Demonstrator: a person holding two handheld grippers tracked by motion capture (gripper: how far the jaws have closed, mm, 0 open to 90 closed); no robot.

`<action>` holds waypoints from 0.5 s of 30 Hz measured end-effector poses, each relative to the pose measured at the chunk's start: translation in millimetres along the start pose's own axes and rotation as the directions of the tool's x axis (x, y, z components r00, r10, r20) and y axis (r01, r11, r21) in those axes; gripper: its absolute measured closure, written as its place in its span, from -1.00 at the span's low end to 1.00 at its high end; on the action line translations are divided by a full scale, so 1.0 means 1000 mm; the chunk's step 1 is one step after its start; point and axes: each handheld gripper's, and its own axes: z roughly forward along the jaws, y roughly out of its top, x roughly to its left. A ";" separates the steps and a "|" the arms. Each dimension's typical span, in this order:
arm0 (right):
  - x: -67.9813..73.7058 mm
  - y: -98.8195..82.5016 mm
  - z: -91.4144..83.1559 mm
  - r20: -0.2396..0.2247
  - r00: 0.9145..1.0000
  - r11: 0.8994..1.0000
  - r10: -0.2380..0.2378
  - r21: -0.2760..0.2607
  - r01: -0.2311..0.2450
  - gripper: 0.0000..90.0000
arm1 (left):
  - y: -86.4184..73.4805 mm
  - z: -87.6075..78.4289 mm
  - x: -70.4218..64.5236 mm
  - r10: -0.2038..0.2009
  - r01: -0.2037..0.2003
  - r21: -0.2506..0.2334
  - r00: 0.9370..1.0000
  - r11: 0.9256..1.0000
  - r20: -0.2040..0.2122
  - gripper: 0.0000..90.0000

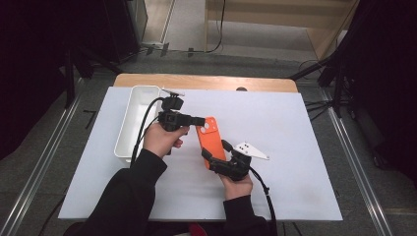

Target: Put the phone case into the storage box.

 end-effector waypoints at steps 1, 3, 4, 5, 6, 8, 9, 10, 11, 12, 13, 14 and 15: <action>0.000 0.000 0.000 0.002 1.000 1.000 -0.003 -0.001 0.003 -0.70 | 0.000 0.000 0.000 -0.005 0.005 -0.003 1.000 1.000 0.007 0.59; 0.000 0.000 0.000 0.005 1.000 1.000 -0.006 -0.001 0.006 -0.70 | 0.000 0.000 0.000 -0.012 0.012 -0.004 1.000 1.000 0.013 0.61; 0.000 0.000 0.000 0.006 1.000 1.000 -0.012 -0.003 0.012 -0.70 | 0.000 0.000 0.001 -0.014 0.014 -0.002 1.000 1.000 0.015 0.61; 0.000 0.000 0.000 0.009 1.000 1.000 -0.020 -0.002 0.020 -0.70 | 0.000 -0.001 0.001 -0.016 0.016 0.005 1.000 1.000 0.010 0.62; 0.001 0.000 0.000 0.013 1.000 1.000 -0.026 0.000 0.026 -0.70 | 0.000 -0.001 0.001 -0.022 0.022 0.011 1.000 1.000 0.012 0.62; 0.003 0.000 -0.001 0.019 0.999 0.999 -0.045 -0.002 0.045 -0.70 | 0.000 -0.003 0.002 -0.035 0.034 0.011 0.999 0.999 0.022 0.63; 0.003 0.000 -0.001 0.020 0.998 0.999 -0.052 -0.005 0.052 -0.70 | 0.000 -0.004 0.003 -0.035 0.035 0.014 0.999 0.999 0.024 0.64; 0.004 0.001 -0.001 0.022 0.998 0.998 -0.062 -0.005 0.062 -0.70 | 0.000 -0.005 0.003 -0.038 0.038 0.012 0.999 0.999 0.030 0.65; 0.005 0.001 -0.001 0.026 0.997 0.998 -0.070 -0.003 0.070 -0.70 | 0.001 -0.005 0.004 -0.042 0.042 0.011 0.999 0.999 0.034 0.65; 0.006 0.001 -0.001 0.030 0.997 0.997 -0.075 -0.004 0.075 -0.70 | 0.001 -0.006 0.004 -0.041 0.041 0.010 0.998 0.999 0.037 0.66; 0.006 0.001 -0.001 0.033 0.996 0.996 -0.086 -0.008 0.086 -0.70 | 0.001 -0.006 0.004 -0.041 0.041 0.013 0.998 0.999 0.041 0.66; 0.006 0.002 -0.001 0.035 0.995 0.996 -0.091 -0.006 0.091 -0.70 | 0.001 -0.006 0.004 -0.042 0.041 0.014 0.998 0.999 0.043 0.66; 0.006 0.001 -0.001 0.036 0.995 0.995 -0.095 -0.004 0.095 -0.70 | 0.001 -0.006 0.004 -0.040 0.039 0.018 0.998 0.999 0.044 0.66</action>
